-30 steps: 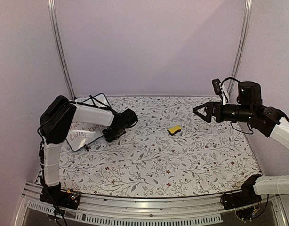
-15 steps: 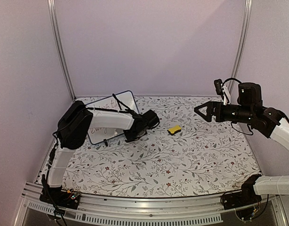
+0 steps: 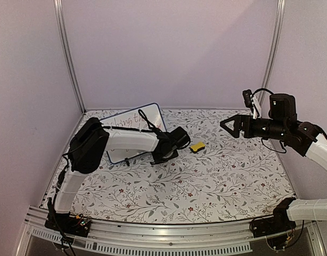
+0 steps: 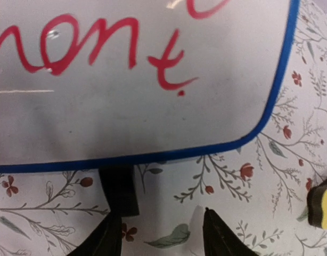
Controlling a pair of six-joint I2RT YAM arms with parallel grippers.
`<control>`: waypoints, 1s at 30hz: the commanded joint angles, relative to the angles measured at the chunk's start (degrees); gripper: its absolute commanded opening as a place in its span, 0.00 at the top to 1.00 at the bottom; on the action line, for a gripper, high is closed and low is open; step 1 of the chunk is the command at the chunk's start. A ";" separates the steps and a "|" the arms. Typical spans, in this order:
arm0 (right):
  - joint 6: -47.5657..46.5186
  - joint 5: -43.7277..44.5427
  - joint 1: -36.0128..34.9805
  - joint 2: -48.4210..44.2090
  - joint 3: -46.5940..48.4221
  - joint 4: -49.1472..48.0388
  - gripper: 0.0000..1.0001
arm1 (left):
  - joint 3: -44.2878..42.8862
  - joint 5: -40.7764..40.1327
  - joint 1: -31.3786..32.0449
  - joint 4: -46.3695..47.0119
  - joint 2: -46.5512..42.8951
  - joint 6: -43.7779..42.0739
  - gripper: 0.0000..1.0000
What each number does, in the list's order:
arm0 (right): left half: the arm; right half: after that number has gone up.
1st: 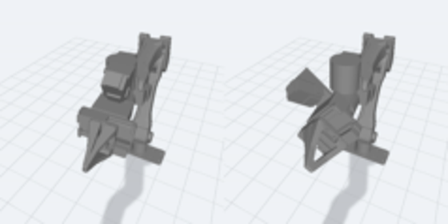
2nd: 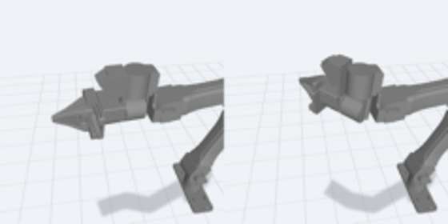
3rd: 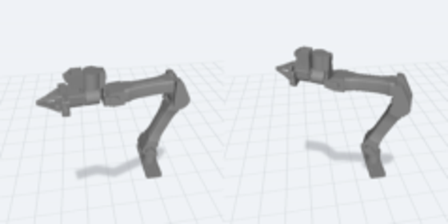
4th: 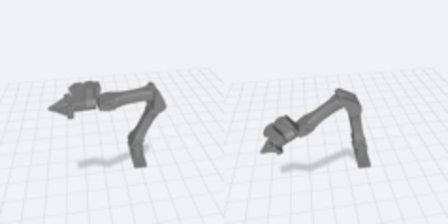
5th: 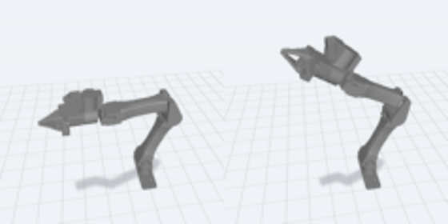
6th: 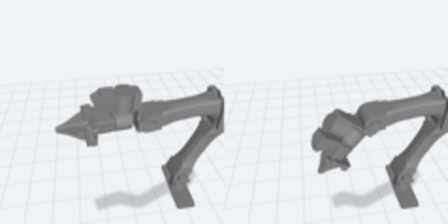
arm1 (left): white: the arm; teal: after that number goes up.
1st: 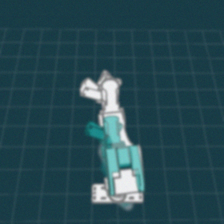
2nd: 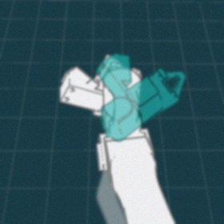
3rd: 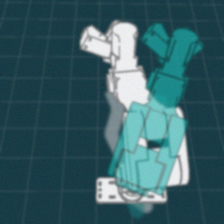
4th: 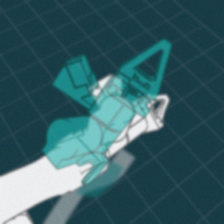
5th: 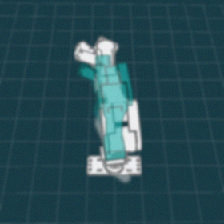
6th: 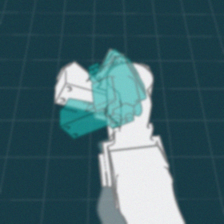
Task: Erase the whiteboard
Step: Move the whiteboard to the center of the board, then pick up the whiteboard eraser from the center of the board.
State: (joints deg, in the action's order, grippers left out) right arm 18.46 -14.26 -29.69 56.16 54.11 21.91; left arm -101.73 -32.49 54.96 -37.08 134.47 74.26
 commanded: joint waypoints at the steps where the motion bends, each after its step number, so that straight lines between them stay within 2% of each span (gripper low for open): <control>1: 0.14 1.87 -0.37 0.21 0.34 0.58 0.01 | 2.35 5.54 1.01 1.21 -3.94 -1.85 0.40; 4: -0.38 2.62 -0.37 1.85 0.79 1.65 0.01 | 3.74 6.32 1.49 1.91 -7.93 -2.91 0.31; 8: -1.03 4.43 -0.41 4.48 1.11 2.79 0.01 | 8.74 7.21 1.97 4.16 -16.43 -5.83 0.26; 11: -1.14 5.83 -0.37 6.34 1.23 2.87 0.01 | 14.21 5.92 1.91 5.31 -25.30 -8.72 0.14; 13: -0.86 6.66 -0.37 7.93 1.43 2.75 0.01 | 18.09 3.83 1.66 4.93 -31.55 -11.02 0.02; 16: 0.90 7.45 -0.37 10.94 1.61 1.99 0.01 | 24.54 1.12 -0.25 3.10 -41.43 -13.85 0.00; 18: 2.66 7.14 -0.43 13.28 1.54 0.95 0.01 | 29.15 0.36 -2.70 2.02 -48.17 -15.86 0.00; 20: 4.40 6.70 -0.45 16.33 1.44 -0.77 0.01 | 34.49 0.22 -5.73 3.41 -55.35 -21.55 0.00; 24: 7.40 6.49 -1.53 23.12 2.09 -4.36 0.01 | 46.77 6.42 -16.77 13.61 -68.06 -33.81 0.00; 27: 9.88 8.90 -2.84 28.36 4.54 -5.55 0.01 | 53.70 13.11 -25.23 18.69 -73.75 -38.58 0.00; 30: 12.47 10.95 -3.83 34.47 8.25 -5.31 0.01 | 56.27 15.53 -29.73 21.02 -74.76 -41.61 0.00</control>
State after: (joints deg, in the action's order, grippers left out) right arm 26.37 -6.70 -32.03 85.19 57.19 19.20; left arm -48.62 -23.75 29.52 -23.33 60.80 41.52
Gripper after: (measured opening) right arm 0.989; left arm 0.996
